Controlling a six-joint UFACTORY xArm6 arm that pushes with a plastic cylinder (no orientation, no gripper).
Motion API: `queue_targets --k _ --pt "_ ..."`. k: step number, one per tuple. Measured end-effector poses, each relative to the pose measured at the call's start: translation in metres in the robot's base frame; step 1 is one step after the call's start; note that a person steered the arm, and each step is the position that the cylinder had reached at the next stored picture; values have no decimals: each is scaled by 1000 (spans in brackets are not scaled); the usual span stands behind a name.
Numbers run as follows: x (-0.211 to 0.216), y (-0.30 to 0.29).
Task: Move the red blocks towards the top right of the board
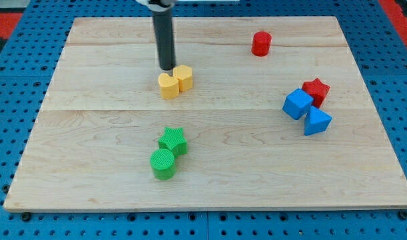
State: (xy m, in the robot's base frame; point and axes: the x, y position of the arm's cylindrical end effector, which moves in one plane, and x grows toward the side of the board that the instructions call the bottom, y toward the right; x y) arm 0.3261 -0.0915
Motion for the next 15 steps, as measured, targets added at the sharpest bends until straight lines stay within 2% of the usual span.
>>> queue_targets --k 1,2,6,7,9,11,12,13,14,15 --pt "4 -94" --pt "21 -116" --pt "17 -123" --pt "19 -108" --pt "-9 15" --pt "-13 158" --pt "-33 202" --pt "-25 216" --pt "7 253" --pt "12 370"
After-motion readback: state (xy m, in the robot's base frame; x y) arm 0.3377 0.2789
